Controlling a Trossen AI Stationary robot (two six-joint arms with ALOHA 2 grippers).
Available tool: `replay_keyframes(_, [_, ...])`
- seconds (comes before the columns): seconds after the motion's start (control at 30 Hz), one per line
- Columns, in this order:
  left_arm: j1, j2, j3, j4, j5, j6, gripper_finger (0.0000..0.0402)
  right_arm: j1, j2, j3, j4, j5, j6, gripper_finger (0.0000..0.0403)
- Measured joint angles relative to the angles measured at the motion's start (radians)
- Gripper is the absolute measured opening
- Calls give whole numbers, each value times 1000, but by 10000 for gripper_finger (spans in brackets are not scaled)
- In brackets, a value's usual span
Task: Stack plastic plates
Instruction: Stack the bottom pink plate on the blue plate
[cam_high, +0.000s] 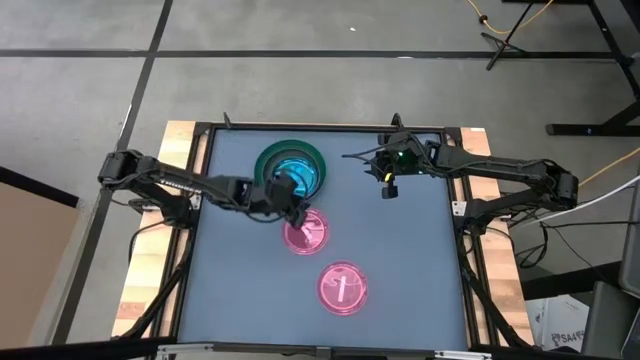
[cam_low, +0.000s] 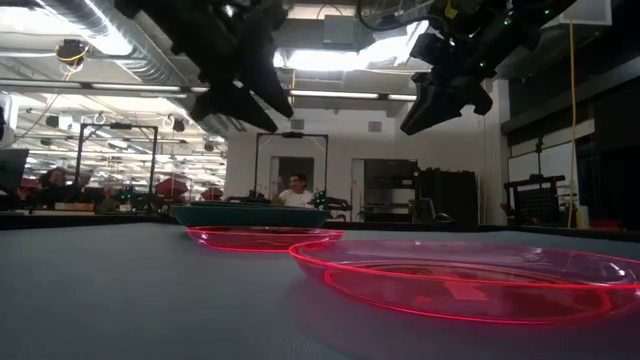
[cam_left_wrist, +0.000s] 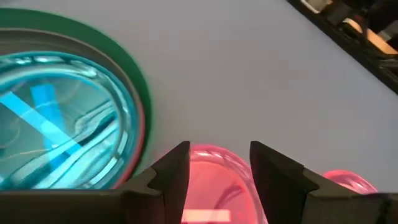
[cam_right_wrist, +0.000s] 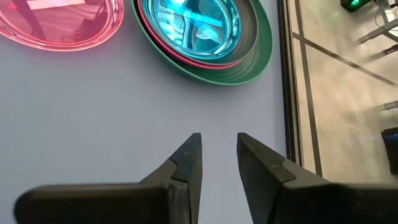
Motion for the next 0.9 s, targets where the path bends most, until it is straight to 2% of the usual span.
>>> replay_keyframes(0.23, [-175, 17, 1, 15, -152, -100, 160, 0, 0, -1, 0, 0, 0, 92])
replay_keyframes(0.4, [-267, 98, 1, 94, -219, -196, 160, 0, 0, -2, 4, 2, 0, 92])
replay_keyframes(0.7, [-350, 309, 1, 391, -201, -230, 160, 0, 0, -2, 4, 5, 0, 92])
replay_keyframes(0.9, [-384, 420, 25, 424, -199, -282, 160, 0, 0, -2, -5, 5, 0, 92])
